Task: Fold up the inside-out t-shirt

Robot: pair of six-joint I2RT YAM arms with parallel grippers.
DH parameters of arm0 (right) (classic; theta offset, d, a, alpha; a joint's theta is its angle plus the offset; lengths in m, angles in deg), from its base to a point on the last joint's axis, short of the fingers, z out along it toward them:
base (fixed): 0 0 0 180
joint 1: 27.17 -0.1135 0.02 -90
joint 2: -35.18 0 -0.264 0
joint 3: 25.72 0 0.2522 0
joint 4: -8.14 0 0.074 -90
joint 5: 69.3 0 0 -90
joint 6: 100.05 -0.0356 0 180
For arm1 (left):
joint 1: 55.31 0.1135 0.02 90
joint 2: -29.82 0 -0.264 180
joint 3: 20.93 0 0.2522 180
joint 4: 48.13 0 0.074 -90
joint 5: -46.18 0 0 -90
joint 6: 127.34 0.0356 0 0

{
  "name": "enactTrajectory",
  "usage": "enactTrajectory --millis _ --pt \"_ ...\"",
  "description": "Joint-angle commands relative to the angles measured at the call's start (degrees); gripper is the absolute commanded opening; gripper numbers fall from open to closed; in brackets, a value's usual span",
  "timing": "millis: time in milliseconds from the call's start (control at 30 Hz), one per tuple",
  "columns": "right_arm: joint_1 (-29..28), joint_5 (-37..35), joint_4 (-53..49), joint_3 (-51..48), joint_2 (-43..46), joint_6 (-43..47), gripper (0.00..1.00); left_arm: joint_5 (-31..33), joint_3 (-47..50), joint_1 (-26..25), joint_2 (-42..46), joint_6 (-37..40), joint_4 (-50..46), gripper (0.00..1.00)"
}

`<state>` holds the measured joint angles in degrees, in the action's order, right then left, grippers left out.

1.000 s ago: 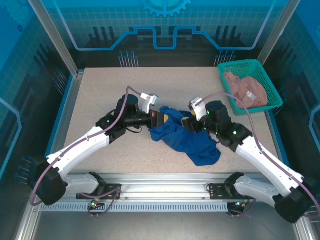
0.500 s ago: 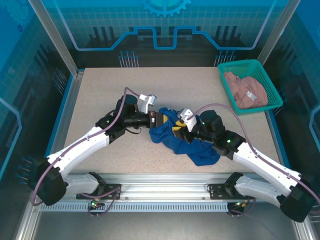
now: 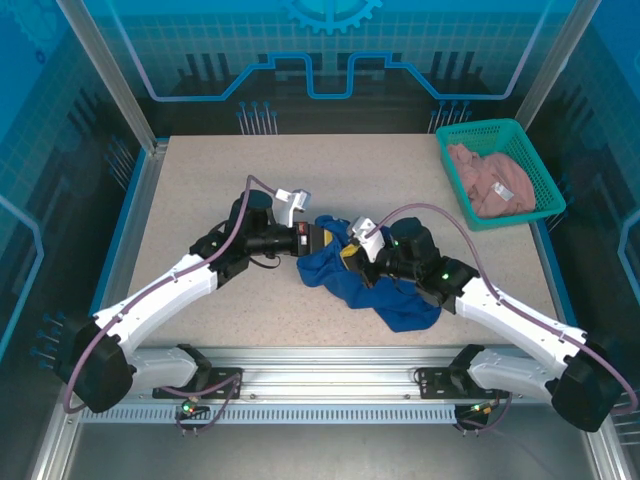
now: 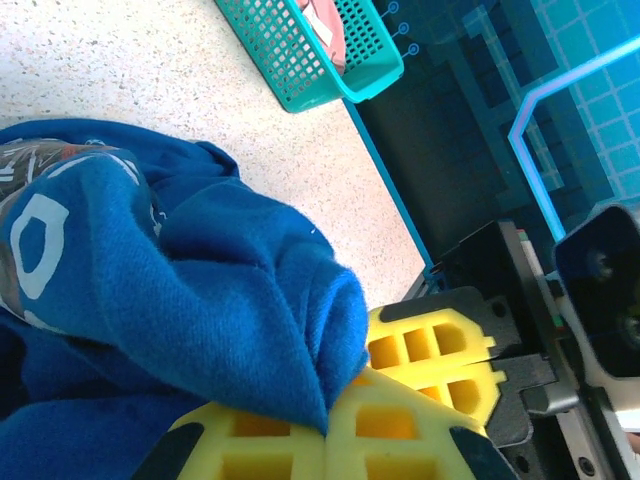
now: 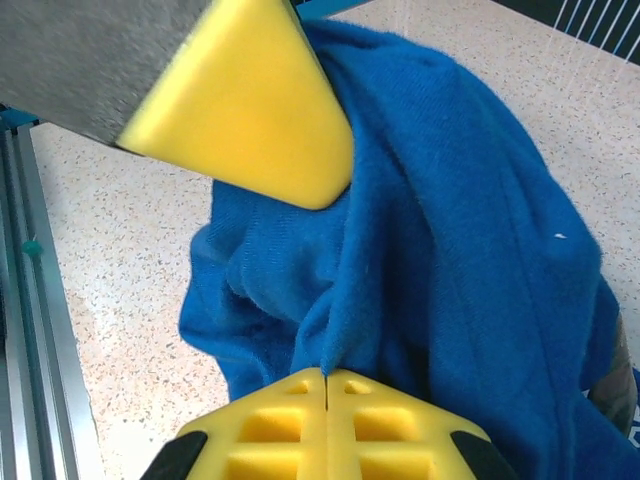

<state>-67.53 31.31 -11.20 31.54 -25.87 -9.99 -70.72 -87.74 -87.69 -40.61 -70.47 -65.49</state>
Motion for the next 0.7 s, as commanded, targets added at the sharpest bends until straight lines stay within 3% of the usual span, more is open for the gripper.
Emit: enactTrajectory --millis 0,67,200,300,367,500,667 --pt "2.5 7.0 -0.6 3.0 3.2 -3.5 0.0 -0.1 1.2 0.9 1.3 0.3 1.9 0.0" --pt "4.6 12.0 -0.1 4.0 3.7 -6.9 0.0 1.7 1.2 1.0 0.9 1.6 1.3 0.0" --pt "7.5 18.7 3.2 5.5 2.6 -15.0 0.0 4.0 1.2 1.1 -0.3 3.6 0.6 0.12" --pt "8.9 20.6 5.5 6.5 1.3 -21.1 0.0 4.9 1.4 1.1 -0.7 4.5 0.4 0.23" --pt "10.2 21.2 6.5 7.4 0.3 -25.4 0.0 5.9 2.0 1.1 0.0 5.1 0.0 0.37" --pt "12.5 23.1 6.0 10.4 -1.8 -30.5 0.0 10.1 4.8 1.0 4.4 7.5 -0.7 0.55" --pt "14.8 26.8 4.8 13.4 -4.2 -35.3 0.0 17.6 6.8 -0.1 11.3 13.3 -3.7 0.66"
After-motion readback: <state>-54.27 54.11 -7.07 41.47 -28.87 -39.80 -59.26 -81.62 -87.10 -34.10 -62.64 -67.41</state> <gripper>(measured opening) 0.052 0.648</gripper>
